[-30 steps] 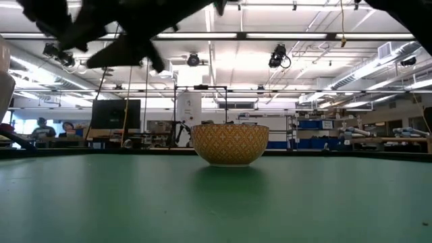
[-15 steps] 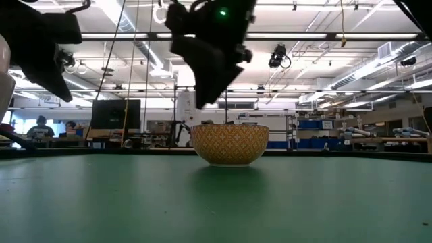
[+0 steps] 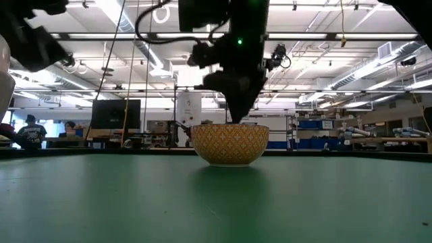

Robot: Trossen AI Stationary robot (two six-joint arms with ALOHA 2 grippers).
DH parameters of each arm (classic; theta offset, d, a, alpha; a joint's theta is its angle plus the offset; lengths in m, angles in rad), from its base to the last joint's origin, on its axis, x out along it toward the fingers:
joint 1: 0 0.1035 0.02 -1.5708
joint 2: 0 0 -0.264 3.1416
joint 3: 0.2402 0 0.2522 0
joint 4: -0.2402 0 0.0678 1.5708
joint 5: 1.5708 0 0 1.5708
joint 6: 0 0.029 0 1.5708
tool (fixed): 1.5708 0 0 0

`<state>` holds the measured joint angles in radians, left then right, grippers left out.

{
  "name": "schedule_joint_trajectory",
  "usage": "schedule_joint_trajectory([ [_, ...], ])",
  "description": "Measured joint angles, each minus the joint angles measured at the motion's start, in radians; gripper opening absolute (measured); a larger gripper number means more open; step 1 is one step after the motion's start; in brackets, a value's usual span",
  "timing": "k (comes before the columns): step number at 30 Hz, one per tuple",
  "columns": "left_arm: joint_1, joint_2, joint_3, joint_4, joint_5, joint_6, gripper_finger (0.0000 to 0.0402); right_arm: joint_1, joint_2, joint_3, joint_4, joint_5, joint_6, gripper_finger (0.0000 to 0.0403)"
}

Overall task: Nest bowls inside each other
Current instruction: Stack the blue bowl on top of the orange bowl

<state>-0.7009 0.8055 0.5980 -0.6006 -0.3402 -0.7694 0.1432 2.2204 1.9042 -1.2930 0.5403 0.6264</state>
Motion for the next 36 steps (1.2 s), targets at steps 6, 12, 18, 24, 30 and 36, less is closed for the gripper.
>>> schedule_joint_trajectory([
  [6, -0.108, 0.09, 0.0, -0.014, 0.002, -0.08, 0.0176, -0.041, 0.001, -0.055, 0.093, -0.133, -0.063, 0.0184],
  [12, -0.119, 0.157, 0.0, 0.007, -0.008, -0.093, 0.0176, -0.062, 0.0, -0.062, 0.211, -0.258, -0.128, 0.0148],
  [18, -0.118, 0.199, 0.005, 0.013, -0.015, -0.092, 0.0176, -0.085, 0.001, -0.062, 0.207, -0.285, -0.136, 0.0063],
  [24, -0.121, 0.206, 0.101, -0.129, -0.014, -0.079, 0.0172, -0.088, -0.003, -0.034, 0.222, -0.262, -0.14, 0.0016],
  [30, -0.129, 0.203, 0.197, -0.162, -0.078, 0.028, 0.015, -0.02, 0.003, 0.084, 0.335, -0.142, -0.195, 0.001],
  [36, -0.149, 0.203, 0.301, -0.334, -0.17, -0.032, 0.0143, 0.014, 0.003, 0.174, 0.499, -0.141, -0.291, 0.0009],
])
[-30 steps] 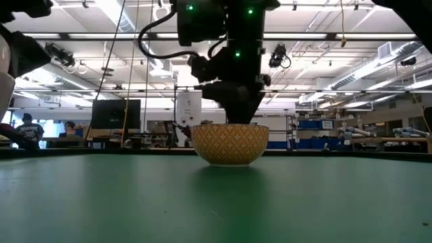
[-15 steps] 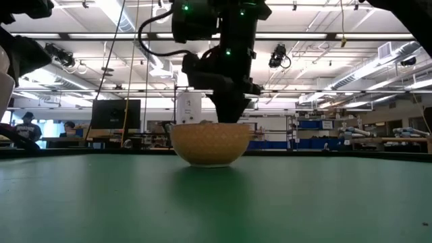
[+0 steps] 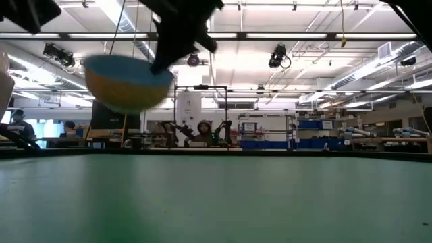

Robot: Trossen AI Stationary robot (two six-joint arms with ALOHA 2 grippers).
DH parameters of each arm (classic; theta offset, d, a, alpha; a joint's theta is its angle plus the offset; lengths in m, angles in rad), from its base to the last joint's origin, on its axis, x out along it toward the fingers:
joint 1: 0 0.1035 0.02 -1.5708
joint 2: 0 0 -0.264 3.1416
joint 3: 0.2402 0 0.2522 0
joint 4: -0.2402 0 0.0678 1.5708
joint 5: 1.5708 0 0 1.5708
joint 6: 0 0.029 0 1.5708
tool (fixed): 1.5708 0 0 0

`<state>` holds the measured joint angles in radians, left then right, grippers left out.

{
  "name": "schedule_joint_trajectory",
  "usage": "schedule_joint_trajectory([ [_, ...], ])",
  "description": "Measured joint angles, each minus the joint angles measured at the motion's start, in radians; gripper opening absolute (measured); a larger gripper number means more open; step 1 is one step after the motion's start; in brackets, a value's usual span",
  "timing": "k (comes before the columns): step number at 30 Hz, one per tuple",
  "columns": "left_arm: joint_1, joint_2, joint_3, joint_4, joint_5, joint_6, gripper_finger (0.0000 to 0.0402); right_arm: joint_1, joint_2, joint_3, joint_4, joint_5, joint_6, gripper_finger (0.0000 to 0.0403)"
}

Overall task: Nest bowls inside each other
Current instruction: Stack the blue bowl on top of the orange bowl

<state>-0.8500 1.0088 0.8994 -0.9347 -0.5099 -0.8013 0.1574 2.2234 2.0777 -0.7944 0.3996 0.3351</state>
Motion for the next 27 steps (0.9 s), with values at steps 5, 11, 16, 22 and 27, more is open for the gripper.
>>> schedule_joint_trajectory([
  [5, -0.053, -0.003, 0.096, -0.171, -0.2, -0.099, 0.0143, 0.004, 0.0, 0.014, 0.242, -0.075, -0.09, 0.0009],
  [11, -0.113, -0.04, 0.205, -0.276, -0.367, -0.092, 0.0143, -0.008, 0.0, -0.057, 0.565, -0.222, -0.13, 0.0008],
  [16, -0.109, -0.075, 0.213, -0.283, -0.447, -0.06, 0.0143, -0.012, 0.002, -0.171, 0.866, -0.347, -0.188, 0.0008],
  [22, -0.092, -0.078, 0.212, -0.295, -0.453, -0.06, 0.0143, -0.013, 0.002, -0.307, 1.137, -0.559, -0.205, 0.0007],
  [27, -0.058, -0.08, 0.212, -0.301, -0.466, -0.04, 0.0143, -0.007, 0.013, -0.328, 1.184, -0.499, -0.219, 0.0007],
])
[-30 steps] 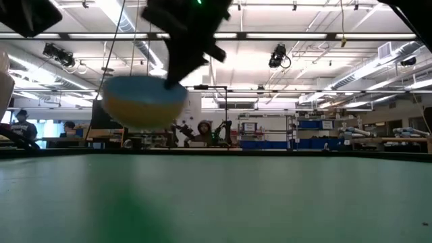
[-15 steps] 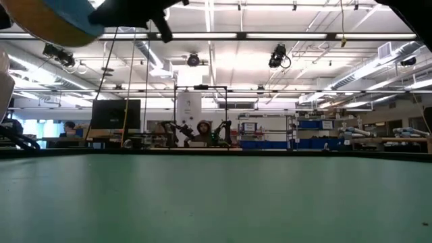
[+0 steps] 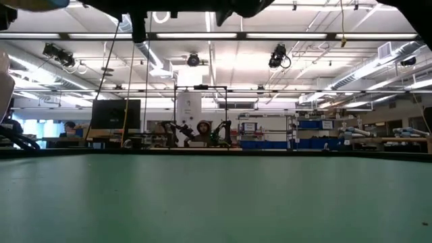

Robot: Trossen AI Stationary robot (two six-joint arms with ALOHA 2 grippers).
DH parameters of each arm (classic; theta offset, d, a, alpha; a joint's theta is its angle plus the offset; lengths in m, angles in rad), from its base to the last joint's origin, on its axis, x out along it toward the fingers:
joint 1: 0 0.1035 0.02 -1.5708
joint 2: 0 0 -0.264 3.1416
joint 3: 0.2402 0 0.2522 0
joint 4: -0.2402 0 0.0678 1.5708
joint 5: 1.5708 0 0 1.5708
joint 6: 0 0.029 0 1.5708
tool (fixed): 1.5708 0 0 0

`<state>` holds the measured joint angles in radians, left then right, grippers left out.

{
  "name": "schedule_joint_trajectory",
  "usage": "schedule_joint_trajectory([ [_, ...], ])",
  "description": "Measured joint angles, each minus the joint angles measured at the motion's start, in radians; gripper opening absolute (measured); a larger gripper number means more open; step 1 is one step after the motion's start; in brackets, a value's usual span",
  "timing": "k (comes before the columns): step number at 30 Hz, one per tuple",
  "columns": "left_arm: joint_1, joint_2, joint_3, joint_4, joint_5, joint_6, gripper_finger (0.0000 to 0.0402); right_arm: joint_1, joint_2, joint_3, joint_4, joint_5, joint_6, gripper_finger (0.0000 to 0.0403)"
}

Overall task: Nest bowls inside each other
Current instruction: Stack the blue bowl on top of the orange bowl, then stack the light blue bowl on top of the blue bowl

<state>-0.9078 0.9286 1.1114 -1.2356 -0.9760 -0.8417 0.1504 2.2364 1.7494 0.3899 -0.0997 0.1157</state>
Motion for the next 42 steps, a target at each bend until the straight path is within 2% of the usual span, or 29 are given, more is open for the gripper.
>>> schedule_joint_trajectory([
  [4, 0.033, -0.003, 0.0, -0.017, -0.002, 0.0, 0.0143, 0.002, 0.082, 0.071, 0.02, -0.001, 0.002, 0.0007],
  [7, 0.05, -0.003, 0.0, -0.021, 0.001, 0.001, 0.0143, 0.006, 0.138, 0.135, -0.08, -0.004, -0.007, 0.0007],
  [13, 0.05, -0.008, 0.0, -0.036, 0.011, 0.0, 0.0143, 0.007, 0.168, 0.197, -0.129, -0.003, 0.007, 0.0013],
  [16, 0.05, -0.008, 0.0, -0.038, 0.016, 0.0, 0.0143, 0.006, 0.167, 0.196, -0.134, 0.038, 0.013, 0.0053],
  [22, 0.05, -0.008, 0.0, -0.038, 0.019, 0.0, 0.0143, 0.007, 0.157, 0.197, -0.148, 0.059, 0.074, 0.017],
  [26, 0.05, -0.008, 0.0, -0.039, 0.028, -0.001, 0.0143, 0.002, 0.151, 0.196, -0.194, 0.096, 0.092, 0.0228],
  [29, 0.05, -0.008, 0.0, -0.039, 0.043, -0.007, 0.0143, -0.003, 0.102, 0.195, -0.322, 0.187, 0.117, 0.0246],
  [35, 0.034, -0.007, -0.009, -0.039, 0.072, -0.027, 0.0143, 0.011, -0.032, 0.196, -0.712, 0.351, 0.144, 0.0243],
  [42, 0.025, -0.006, -0.171, 0.052, 0.028, -0.069, 0.0143, 0.084, -0.151, 0.193, -1.114, 0.604, 0.336, 0.0239],
])
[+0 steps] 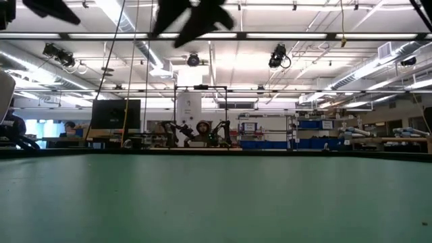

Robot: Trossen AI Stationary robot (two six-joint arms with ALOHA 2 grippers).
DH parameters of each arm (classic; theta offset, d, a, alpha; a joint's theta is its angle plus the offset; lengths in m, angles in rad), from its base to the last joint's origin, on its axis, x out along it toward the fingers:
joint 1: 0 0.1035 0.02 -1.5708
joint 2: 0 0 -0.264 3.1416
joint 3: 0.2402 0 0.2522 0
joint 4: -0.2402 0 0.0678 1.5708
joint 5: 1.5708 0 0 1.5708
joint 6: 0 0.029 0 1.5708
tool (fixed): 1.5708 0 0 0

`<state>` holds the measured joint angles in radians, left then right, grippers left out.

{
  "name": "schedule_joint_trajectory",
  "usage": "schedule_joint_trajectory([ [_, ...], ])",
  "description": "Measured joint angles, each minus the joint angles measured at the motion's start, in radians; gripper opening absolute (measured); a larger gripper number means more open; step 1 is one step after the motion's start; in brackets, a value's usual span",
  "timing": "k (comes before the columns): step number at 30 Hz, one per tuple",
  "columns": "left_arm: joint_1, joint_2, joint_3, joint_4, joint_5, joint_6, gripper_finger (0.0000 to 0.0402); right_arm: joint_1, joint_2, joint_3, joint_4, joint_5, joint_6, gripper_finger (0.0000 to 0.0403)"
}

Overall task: Nest bowls inside each other
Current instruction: Stack the light blue bowl on top of the blue bowl

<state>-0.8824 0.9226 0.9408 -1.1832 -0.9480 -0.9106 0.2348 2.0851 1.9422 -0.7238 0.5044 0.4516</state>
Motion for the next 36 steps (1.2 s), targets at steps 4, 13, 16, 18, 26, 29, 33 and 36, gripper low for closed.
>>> schedule_joint_trajectory([
  [4, 0.01, 0.0, -0.085, 0.09, 0.003, -0.004, 0.0143, 0.035, -0.045, -0.039, -0.204, 0.067, 0.192, 0.0239],
  [13, 0.035, 0.0, -0.212, 0.32, 0.04, 0.097, 0.0143, 0.146, -0.078, -0.218, -0.547, -0.212, 0.683, 0.0236],
  [16, 0.072, 0.0, -0.248, 0.41, 0.106, 0.155, 0.0143, 0.194, -0.078, -0.289, -0.548, -0.31, 0.784, 0.0236],
  [18, 0.096, 0.0, -0.27, 0.469, 0.136, 0.191, 0.0143, 0.231, -0.077, -0.335, -0.544, -0.389, 0.847, 0.0235],
  [26, 0.162, 0.0, -0.285, 0.517, 0.142, 0.259, 0.0143, 0.409, -0.077, -0.425, -0.63, -0.585, 1.127, 0.0236],
  [29, 0.185, 0.0, -0.285, 0.532, 0.143, 0.273, 0.0143, 0.456, -0.077, -0.407, -0.659, -0.613, 1.187, 0.0237],
  [33, 0.215, 0.0, -0.285, 0.546, 0.181, 0.283, 0.0143, 0.508, -0.103, -0.404, -0.645, -0.646, 1.264, 0.0236],
  [36, 0.228, 0.0, -0.285, 0.552, 0.208, 0.287, 0.0143, 0.544, -0.115, -0.403, -0.643, -0.663, 1.326, 0.0231],
])
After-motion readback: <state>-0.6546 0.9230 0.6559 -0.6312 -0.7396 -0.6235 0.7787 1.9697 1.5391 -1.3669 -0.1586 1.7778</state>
